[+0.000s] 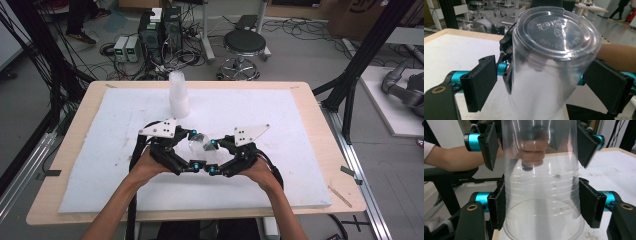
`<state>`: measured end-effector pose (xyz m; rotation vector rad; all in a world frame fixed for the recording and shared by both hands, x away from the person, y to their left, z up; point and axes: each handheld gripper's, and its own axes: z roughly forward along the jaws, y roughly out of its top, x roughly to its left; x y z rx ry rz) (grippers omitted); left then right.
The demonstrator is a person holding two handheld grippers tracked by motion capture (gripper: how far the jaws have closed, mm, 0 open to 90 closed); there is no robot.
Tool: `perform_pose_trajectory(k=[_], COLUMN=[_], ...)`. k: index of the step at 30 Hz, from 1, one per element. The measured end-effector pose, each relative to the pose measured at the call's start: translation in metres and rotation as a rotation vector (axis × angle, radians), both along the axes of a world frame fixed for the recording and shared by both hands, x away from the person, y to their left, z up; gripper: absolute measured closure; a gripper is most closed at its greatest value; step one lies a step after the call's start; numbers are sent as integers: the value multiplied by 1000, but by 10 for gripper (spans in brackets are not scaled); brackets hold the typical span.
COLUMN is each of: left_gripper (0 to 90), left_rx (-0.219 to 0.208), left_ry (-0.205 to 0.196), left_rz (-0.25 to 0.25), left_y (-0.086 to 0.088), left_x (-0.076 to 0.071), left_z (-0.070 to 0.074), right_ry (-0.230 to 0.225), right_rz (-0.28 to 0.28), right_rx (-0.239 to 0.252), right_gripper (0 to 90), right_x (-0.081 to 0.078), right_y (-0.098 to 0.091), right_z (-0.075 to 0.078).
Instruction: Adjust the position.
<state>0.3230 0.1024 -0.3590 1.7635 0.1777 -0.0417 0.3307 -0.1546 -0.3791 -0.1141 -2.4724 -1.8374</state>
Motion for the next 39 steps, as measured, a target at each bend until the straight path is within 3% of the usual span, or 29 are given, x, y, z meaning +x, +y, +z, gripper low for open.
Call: perform_pose_trajectory(k=[3, 6, 7, 8, 9, 10, 11, 12, 14, 15, 16, 17, 18, 19, 20, 22, 23, 25, 26, 27, 28, 29, 30, 31, 32, 33, 34, 39], left_gripper=[124, 124, 124, 124, 124, 124, 124, 124, 125, 125, 124, 125, 125, 125, 125, 125, 125, 127, 128, 128, 129, 129, 131, 132, 134, 137, 140, 145], left_rx=[17, 93, 93, 124, 124, 132, 132, 155, 171, 182, 206, 206, 228, 254, 319, 342, 407, 480, 509, 509, 576, 576, 620, 620, 667, 667, 720, 759], left_ry=[-5, -29, -29, -40, -40, -42, -42, -40, -45, -46, -40, -40, -42, -40, -42, -32, -20, -16, -7, -7, -2, -2, 1, 1, -2, -2, -14, -4], left_rz=[5, 25, 25, 37, 37, 47, 47, 58, 67, 70, 66, 66, 62, 62, 60, 60, 50, 49, 48, 48, 38, 38, 35, 35, 28, 28, 33, 8], left_y=[3, 9, 9, 13, 13, 18, 18, 22, 24, 25, 26, 26, 27, 26, 24, 22, 19, 16, 14, 14, 10, 10, 6, 6, 3, 3, -1, -7], left_x=[0, -1, -1, -2, -2, -2, -2, -2, -2, -2, -2, -2, -2, -2, -2, -1, 0, 1, 2, 2, 3, 3, 4, 4, 5, 5, 6, 7], left_z=[1, 7, 7, 11, 11, 13, 13, 16, 18, 19, 23, 23, 25, 27, 30, 30, 33, 35, 36, 36, 38, 38, 40, 40, 41, 41, 42, 41], right_ry=[-4, -2, -2, -5, -5, -2, -2, -14, -19, -19, -21, -21, -28, -28, -37, -40, -40, -47, -49, -48, -46, -46, -50, -50, -55, -55, -46, -46], right_rz=[-15, -28, -28, -35, -35, -41, -41, -42, -38, -38, -40, -40, -41, -41, -32, -31, -27, -22, -17, -11, -9, -9, -2, -2, 12, 12, 14, 25], right_rx=[-15, -56, -56, -99, -99, -148, -148, -201, -259, -259, -317, -317, -367, -367, -420, -447, -501, -551, -578, -605, -634, -634, -687, -687, -736, -736, -781, -855], right_gripper=[328, 328, 328, 329, 329, 329, 329, 329, 329, 329, 329, 329, 329, 329, 329, 329, 329, 329, 329, 329, 329, 329, 329, 329, 329, 329, 329, 329], right_x=[1, 2, 2, 3, 3, 4, 4, 5, 6, 6, 7, 7, 8, 8, 9, 9, 9, 9, 9, 9, 9, 9, 9, 9, 9, 9, 9, 10], right_y=[-3, -7, -7, -9, -9, -10, -10, -10, -10, -10, -10, -10, -10, -10, -9, -8, -6, -4, -3, -1, 0, 0, 4, 4, 8, 8, 12, 19], right_z=[1, 4, 4, 8, 8, 13, 13, 19, 25, 25, 31, 31, 38, 38, 43, 46, 50, 53, 54, 55, 56, 56, 56, 56, 57, 57, 57, 57])
